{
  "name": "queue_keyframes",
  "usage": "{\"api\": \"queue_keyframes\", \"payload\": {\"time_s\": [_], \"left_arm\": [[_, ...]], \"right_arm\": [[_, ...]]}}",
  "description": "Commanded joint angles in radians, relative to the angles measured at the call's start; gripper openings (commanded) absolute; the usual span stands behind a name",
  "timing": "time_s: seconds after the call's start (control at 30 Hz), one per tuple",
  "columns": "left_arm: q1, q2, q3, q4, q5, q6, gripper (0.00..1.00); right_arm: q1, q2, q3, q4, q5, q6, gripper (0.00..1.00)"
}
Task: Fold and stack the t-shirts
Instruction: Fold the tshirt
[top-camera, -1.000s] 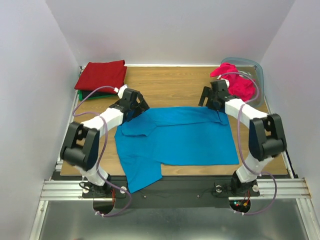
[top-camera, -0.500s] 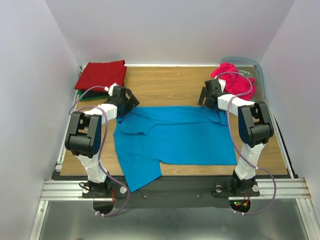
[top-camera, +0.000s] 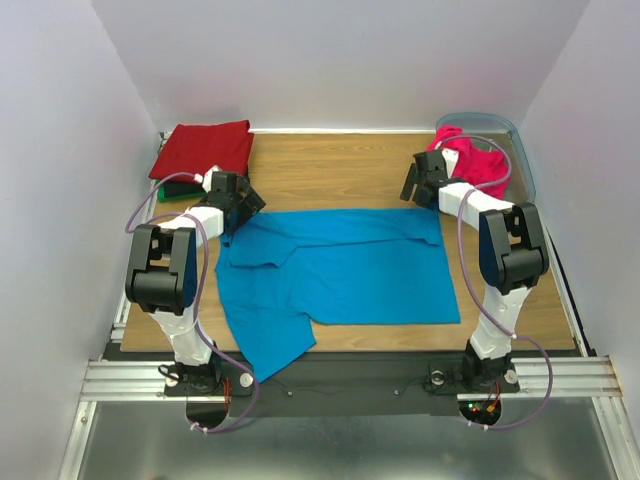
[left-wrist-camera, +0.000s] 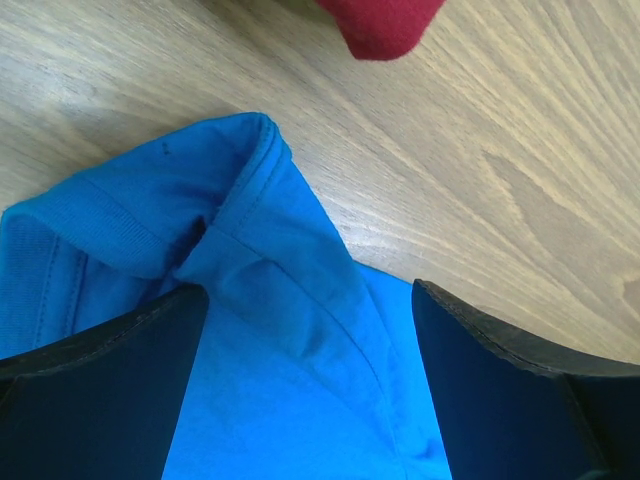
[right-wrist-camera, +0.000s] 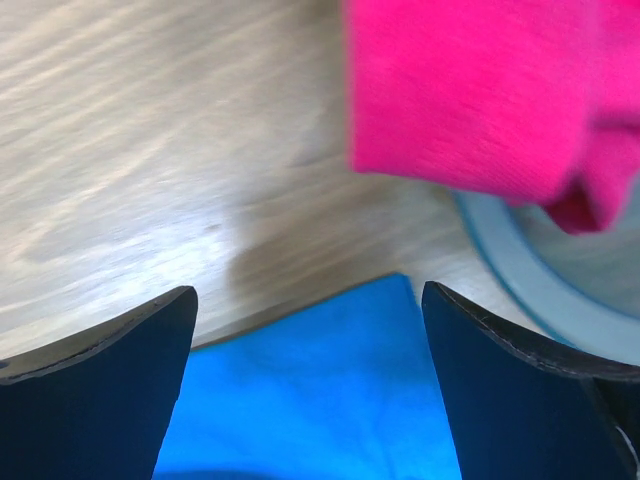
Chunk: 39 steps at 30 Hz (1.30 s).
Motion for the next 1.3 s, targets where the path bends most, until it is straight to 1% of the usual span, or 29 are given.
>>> {"api": "queue_keyframes", "payload": {"time_s": [0.0,0.13,0.17,0.23,0.27,0.33,0.4,0.57,0.7,0.73,0.77,0.9,0.93,1.13,1.23,1.27], "left_arm": [[0.007,-0.006,0.006,-0.113,0.015,0.07,0.96],[0.001,-0.077,0.03,-0.12,0.023,0.099,0.97],[-0.002,-0.094,0.035,-0.122,0.024,0.099,0.96],[-0.017,-0.134,0.041,-0.146,0.024,0.105,0.96],[-0.023,-0.176,0.041,-0.157,0.021,0.101,0.96],[-0.042,-0.218,0.027,-0.186,-0.031,0.085,0.97],[-0.068,-0.275,-0.006,-0.188,-0.043,0.075,0.97],[-0.121,-0.312,-0.065,-0.192,-0.075,0.047,0.97],[-0.129,-0.281,-0.083,-0.182,-0.08,0.058,0.97],[-0.128,-0.263,-0.086,-0.148,-0.076,0.088,0.97],[-0.128,-0.249,-0.083,-0.13,-0.077,0.096,0.98],[-0.128,-0.156,-0.033,-0.097,-0.042,0.13,0.98],[-0.128,-0.155,-0.026,-0.091,-0.036,0.134,0.98],[-0.128,0.016,0.052,-0.066,0.023,0.153,0.97],[-0.128,0.05,0.084,-0.062,0.027,0.156,0.97],[-0.128,0.071,0.108,-0.06,0.058,0.168,0.97]], "right_arm": [[-0.006,-0.004,0.057,0.03,-0.101,-0.024,1.0],[0.005,-0.07,0.067,0.03,-0.257,-0.093,1.0],[0.005,-0.07,0.062,0.03,-0.258,-0.102,1.0],[0.028,-0.122,0.048,0.03,-0.267,-0.122,1.0],[0.04,-0.143,0.028,0.03,-0.27,-0.127,1.0],[0.05,-0.197,-0.002,0.03,-0.284,-0.119,1.0],[0.062,-0.229,-0.042,0.03,-0.301,-0.112,1.0],[0.088,-0.213,-0.101,0.037,-0.322,-0.067,1.0],[0.125,-0.15,-0.096,0.04,-0.296,-0.069,1.0],[0.125,-0.126,-0.094,0.039,-0.278,-0.046,1.0],[0.125,-0.119,-0.094,0.039,-0.22,-0.037,1.0],[0.12,-0.089,-0.105,0.037,-0.154,-0.026,1.0],[0.117,-0.085,-0.105,0.037,-0.152,-0.026,1.0],[0.067,-0.047,-0.139,0.037,-0.124,-0.001,1.0],[0.022,-0.038,-0.154,0.036,-0.123,-0.001,1.0],[0.004,-0.035,-0.156,0.037,-0.126,0.0,1.0]]}}
